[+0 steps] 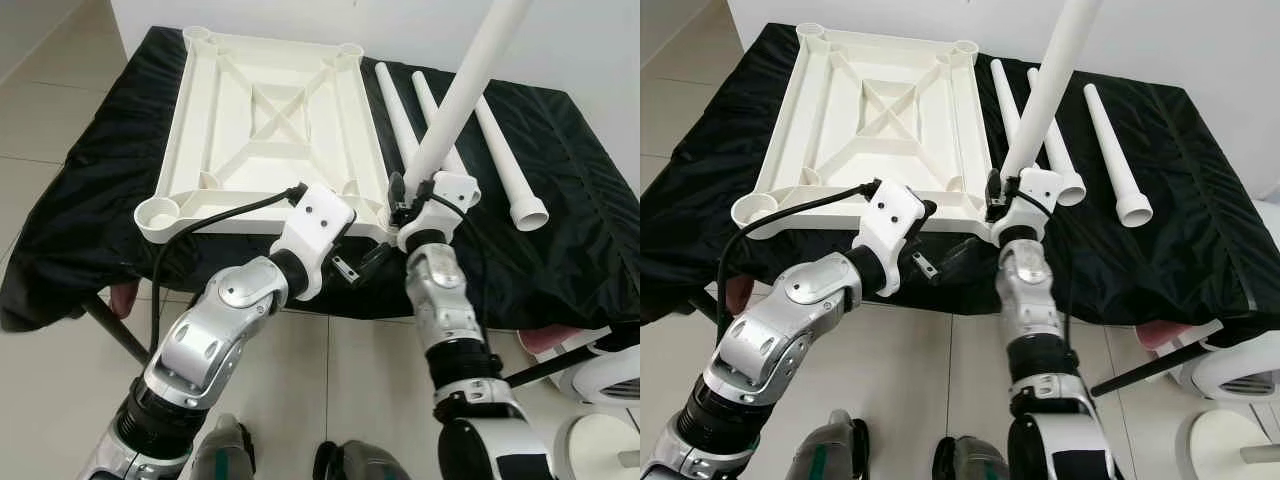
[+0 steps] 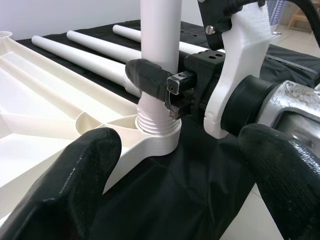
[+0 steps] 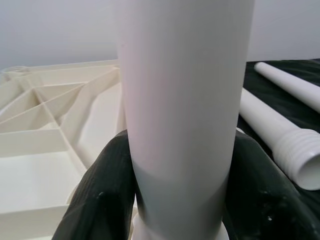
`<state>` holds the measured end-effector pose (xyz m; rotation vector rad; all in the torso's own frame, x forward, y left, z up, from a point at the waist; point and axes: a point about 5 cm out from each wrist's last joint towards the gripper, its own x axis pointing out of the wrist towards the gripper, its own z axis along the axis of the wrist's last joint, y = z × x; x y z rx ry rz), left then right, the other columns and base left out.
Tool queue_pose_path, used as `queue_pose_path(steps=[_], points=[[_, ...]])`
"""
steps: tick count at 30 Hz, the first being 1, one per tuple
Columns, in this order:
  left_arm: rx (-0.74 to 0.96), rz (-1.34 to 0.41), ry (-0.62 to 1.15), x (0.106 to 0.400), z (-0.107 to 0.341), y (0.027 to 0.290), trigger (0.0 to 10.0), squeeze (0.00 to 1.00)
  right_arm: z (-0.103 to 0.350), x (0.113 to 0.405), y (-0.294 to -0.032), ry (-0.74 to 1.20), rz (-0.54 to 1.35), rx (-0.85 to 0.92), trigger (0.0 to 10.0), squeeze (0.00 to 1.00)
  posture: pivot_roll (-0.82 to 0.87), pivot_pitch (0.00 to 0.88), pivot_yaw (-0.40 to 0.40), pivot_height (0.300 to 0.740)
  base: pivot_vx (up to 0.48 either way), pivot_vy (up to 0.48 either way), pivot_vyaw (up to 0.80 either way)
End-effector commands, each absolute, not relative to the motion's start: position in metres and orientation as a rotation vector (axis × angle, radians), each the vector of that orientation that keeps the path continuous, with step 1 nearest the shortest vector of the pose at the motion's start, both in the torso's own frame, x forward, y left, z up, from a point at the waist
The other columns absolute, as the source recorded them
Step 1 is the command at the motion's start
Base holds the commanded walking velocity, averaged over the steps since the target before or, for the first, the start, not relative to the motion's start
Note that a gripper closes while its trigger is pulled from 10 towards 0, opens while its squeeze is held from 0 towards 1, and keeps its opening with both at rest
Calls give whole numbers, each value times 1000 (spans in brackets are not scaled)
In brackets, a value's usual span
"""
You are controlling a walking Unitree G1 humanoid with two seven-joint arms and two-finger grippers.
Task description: Building children table
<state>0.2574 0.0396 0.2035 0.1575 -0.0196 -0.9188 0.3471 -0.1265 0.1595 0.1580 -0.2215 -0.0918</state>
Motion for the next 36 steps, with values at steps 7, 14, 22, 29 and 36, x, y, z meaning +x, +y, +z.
queue_pose_path(steps=[7,14,22,29,36], points=[[159,-921,-19,256,204,38,10000,0,139,341,-133,-121,-192,144,10000,0,124,76,-113,740,0,0,0],[158,-921,-19,255,203,38,10000,0,140,336,-129,-139,-123,155,10000,1000,127,70,-120,740,0,0,0],[156,-921,-19,254,202,37,10000,0,140,336,-125,-142,-32,155,10000,0,128,63,-122,740,0,0,0],[157,-923,-22,254,203,36,10000,0,141,340,-129,-139,185,180,10000,0,127,58,-123,740,0,0,0],[158,-925,-21,254,202,36,10000,0,150,354,-160,-135,279,68,10000,0,129,54,-125,740,0,0,0]])
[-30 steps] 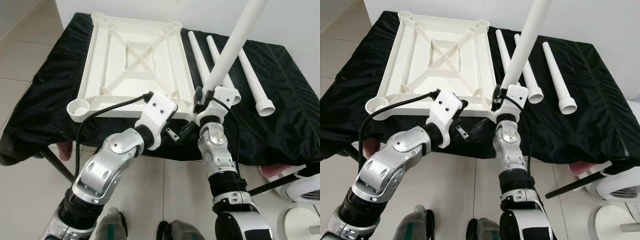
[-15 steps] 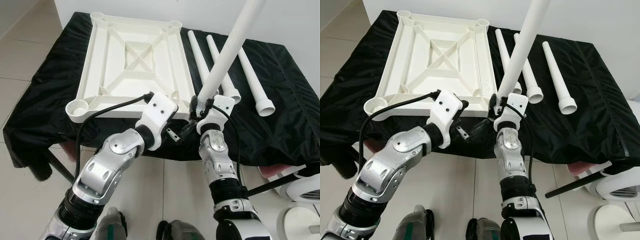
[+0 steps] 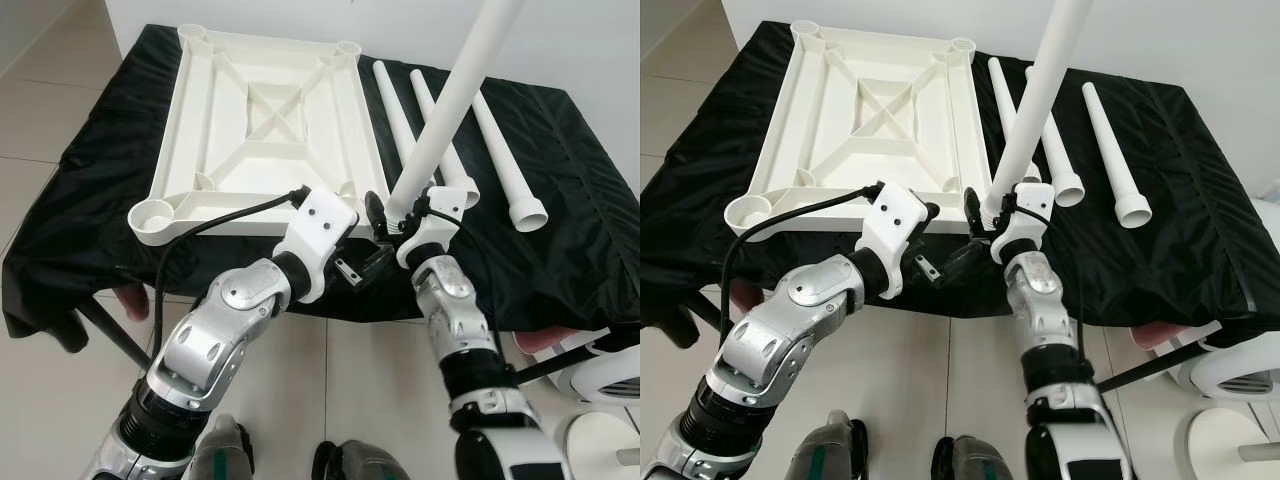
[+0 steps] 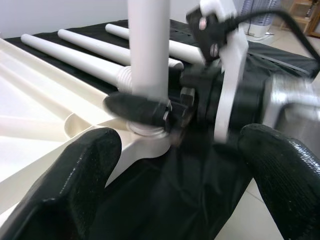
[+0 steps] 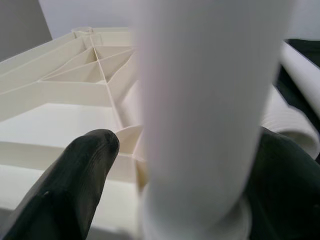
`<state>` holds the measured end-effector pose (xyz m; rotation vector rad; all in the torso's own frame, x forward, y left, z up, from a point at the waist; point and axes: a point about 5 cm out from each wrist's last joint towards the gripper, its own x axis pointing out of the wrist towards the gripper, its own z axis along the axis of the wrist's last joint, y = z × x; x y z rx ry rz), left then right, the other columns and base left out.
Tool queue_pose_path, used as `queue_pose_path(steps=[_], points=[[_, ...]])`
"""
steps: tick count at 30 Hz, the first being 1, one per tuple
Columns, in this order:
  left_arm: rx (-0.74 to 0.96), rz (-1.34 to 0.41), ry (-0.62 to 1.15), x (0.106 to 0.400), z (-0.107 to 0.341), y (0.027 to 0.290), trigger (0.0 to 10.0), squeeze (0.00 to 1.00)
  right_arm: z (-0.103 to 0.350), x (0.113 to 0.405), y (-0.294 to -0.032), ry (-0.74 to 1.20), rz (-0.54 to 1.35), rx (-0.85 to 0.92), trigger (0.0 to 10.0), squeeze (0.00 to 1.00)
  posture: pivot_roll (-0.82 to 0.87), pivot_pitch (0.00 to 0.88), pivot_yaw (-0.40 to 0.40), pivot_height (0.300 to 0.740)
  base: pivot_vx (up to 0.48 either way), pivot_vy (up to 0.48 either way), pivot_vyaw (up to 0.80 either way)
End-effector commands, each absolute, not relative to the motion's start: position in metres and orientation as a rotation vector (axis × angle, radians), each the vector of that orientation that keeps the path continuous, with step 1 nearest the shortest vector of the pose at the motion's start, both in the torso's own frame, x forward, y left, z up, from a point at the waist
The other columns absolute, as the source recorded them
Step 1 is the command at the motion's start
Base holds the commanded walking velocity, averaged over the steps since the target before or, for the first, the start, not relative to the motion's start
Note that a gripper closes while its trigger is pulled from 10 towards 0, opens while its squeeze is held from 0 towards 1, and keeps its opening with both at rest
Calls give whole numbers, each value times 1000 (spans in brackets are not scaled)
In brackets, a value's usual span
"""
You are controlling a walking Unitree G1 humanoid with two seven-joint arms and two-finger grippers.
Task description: Building children table
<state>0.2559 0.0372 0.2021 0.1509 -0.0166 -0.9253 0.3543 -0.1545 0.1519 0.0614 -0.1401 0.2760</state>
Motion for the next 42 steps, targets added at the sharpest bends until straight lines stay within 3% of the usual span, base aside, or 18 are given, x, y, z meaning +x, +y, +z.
queue_pose_path(steps=[1,13,36,37,38,42], points=[[158,-925,-21,255,202,36,10000,0,153,356,-166,-135,302,41,10000,0,129,54,-125,740,0,0,0],[166,-937,-12,254,199,36,10000,0,162,360,-183,-129,531,-1,10000,0,123,63,-124,740,0,0,0],[187,-890,115,257,158,45,10000,0,167,367,-187,-142,620,7,10000,0,128,69,-119,740,0,0,0],[188,-891,111,257,158,45,10000,0,167,367,-187,-140,626,6,784,0,128,69,-119,740,0,0,0],[189,-891,109,257,158,45,10000,0,166,367,-188,-140,629,8,0,0,129,69,-119,740,0,0,0],[192,-891,104,258,157,45,10000,0,165,367,-189,-140,617,9,0,0,129,70,-120,740,0,0,0]])
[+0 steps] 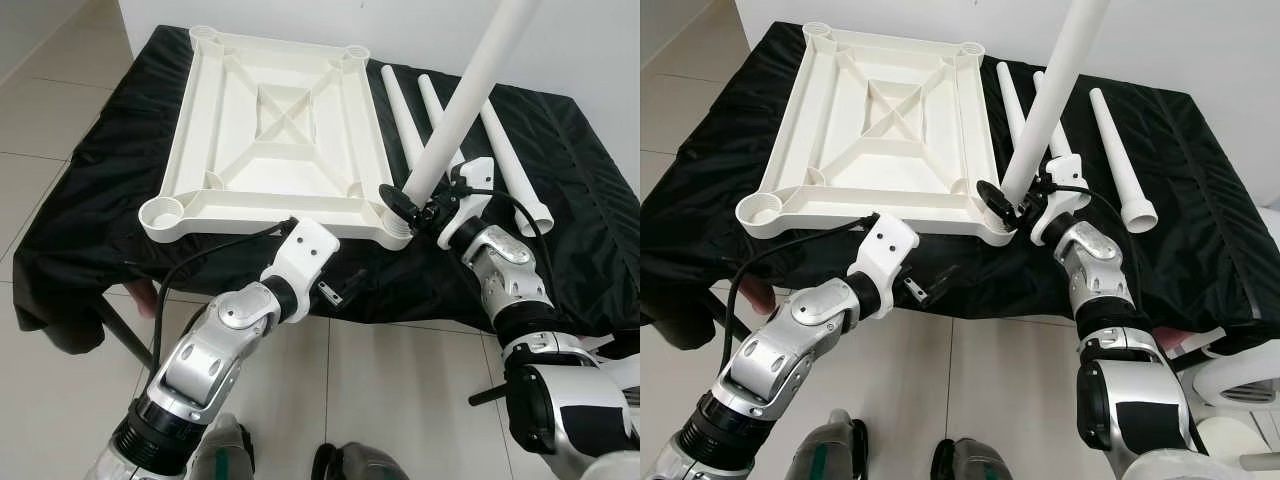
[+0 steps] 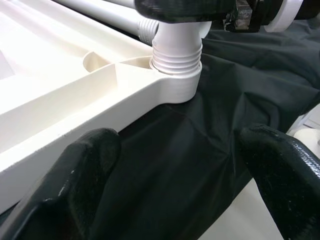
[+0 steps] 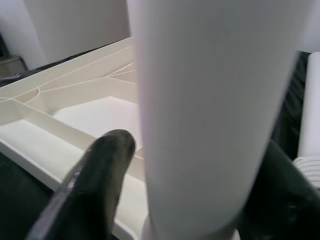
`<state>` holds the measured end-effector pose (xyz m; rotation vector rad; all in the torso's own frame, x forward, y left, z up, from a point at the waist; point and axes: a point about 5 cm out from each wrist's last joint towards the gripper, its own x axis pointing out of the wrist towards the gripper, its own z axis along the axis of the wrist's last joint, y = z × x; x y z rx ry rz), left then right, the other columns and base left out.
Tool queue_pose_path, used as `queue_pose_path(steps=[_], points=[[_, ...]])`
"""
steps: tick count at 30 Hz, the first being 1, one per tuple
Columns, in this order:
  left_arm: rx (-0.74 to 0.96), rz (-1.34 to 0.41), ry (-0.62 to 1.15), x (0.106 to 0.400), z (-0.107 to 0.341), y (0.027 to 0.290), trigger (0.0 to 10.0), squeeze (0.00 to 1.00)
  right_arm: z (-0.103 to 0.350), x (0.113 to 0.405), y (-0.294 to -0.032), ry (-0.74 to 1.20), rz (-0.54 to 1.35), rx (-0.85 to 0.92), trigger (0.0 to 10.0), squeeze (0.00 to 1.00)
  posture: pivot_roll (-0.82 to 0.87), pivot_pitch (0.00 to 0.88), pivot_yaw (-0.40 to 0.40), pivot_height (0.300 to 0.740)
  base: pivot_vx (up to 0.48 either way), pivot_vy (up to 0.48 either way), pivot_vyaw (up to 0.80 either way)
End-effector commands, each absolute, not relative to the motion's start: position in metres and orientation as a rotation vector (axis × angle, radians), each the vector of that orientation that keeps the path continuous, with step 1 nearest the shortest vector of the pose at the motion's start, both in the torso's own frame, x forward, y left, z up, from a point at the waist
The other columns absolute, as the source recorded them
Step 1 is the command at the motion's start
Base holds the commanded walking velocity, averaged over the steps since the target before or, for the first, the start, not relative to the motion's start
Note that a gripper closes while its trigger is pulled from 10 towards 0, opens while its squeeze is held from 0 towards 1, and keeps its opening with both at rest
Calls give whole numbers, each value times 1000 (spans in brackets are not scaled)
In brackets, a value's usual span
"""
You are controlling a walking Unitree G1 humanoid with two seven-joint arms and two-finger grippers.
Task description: Building children table
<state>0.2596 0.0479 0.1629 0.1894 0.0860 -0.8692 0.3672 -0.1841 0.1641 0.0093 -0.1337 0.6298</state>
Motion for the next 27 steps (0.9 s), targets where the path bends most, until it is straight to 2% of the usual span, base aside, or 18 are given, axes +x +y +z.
queue_pose_path(steps=[1,8,9,12,13,16,18,27], points=[[193,-891,103,258,157,46,10000,0,164,367,-190,-135,616,12,0,0,129,71,-119,740,0,0,0],[193,-889,96,258,158,46,10000,0,157,364,-194,-119,586,30,0,0,127,72,-121,740,0,0,0],[193,-889,94,258,159,46,10000,0,156,364,-194,-117,567,39,6706,0,126,73,-121,740,0,0,0],[193,-889,93,258,159,46,10000,0,155,364,-195,-115,554,46,6706,0,126,73,-121,740,0,0,0],[193,-889,92,258,159,46,10000,0,154,364,-195,-117,525,56,10000,0,126,73,-121,740,0,0,0],[193,-888,91,258,159,46,10000,0,152,365,-194,-113,473,60,10000,0,126,74,-120,740,0,0,0],[192,-888,90,258,160,46,10000,0,148,363,-190,-136,342,85,10000,0,123,74,-119,740,0,0,0],[189,-892,88,258,160,45,10000,0,140,359,-177,-149,217,102,10000,0,119,73,-117,740,0,0,0]])
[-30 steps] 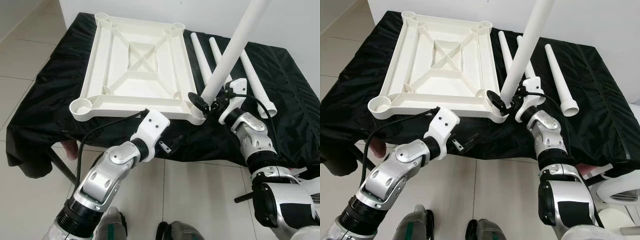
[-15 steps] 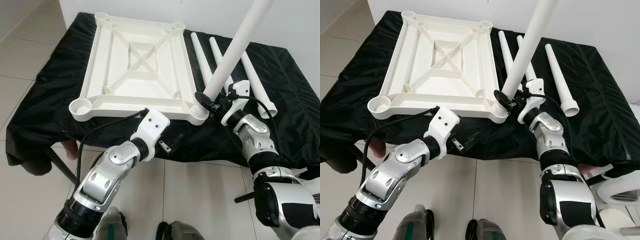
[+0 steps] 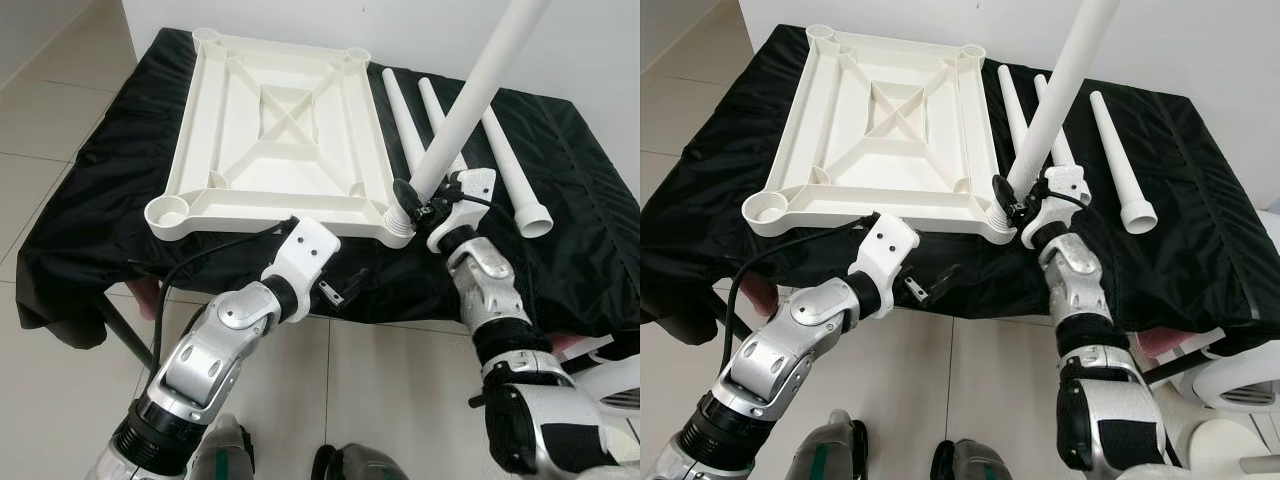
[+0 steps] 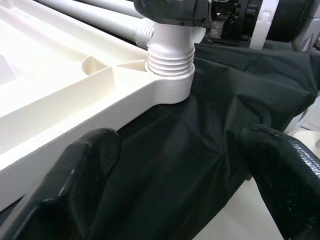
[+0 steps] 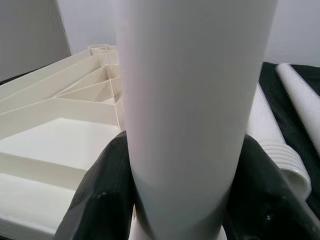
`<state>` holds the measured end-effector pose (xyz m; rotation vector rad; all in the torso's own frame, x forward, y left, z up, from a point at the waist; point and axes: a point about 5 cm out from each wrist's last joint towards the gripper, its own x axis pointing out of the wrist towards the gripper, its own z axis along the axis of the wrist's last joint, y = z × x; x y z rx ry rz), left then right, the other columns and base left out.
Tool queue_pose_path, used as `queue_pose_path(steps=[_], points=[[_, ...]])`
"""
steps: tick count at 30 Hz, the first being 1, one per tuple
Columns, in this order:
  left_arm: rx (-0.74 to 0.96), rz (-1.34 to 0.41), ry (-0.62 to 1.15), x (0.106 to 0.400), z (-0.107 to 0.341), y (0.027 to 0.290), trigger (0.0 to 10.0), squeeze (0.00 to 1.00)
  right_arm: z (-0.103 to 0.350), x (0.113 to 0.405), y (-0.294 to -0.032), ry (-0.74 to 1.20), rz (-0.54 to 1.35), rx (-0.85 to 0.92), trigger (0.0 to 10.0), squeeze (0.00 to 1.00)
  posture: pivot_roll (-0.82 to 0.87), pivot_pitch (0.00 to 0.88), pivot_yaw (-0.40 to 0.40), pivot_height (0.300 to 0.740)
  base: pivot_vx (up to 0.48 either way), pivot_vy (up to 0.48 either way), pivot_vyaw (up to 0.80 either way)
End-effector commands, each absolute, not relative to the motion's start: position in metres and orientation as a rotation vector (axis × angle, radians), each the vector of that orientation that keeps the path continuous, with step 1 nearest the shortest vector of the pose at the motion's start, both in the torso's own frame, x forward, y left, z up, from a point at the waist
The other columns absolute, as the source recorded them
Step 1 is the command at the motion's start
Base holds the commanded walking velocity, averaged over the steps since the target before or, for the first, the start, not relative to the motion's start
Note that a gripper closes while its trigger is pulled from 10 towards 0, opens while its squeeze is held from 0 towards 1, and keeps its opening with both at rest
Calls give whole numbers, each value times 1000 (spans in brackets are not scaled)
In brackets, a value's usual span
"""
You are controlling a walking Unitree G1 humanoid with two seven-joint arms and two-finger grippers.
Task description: Building children table
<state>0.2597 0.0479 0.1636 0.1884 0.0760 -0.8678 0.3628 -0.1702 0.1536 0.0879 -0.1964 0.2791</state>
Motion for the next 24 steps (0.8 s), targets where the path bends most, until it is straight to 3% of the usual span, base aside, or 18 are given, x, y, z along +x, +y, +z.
queue_pose_path(steps=[1,12,17,24], points=[[188,-894,89,258,160,44,10000,0,139,358,-174,-149,187,100,10000,0,119,74,-117,740,0,0,0],[188,-898,90,257,159,44,10000,0,132,350,-158,-134,1,105,10000,0,121,68,-116,740,0,0,0],[187,-909,88,256,159,42,10000,0,134,341,-136,-147,-121,113,10000,0,117,60,-116,740,0,0,0],[187,-911,85,256,159,41,10000,0,133,338,-129,-137,-149,139,10000,0,120,57,-116,740,0,0,0]])
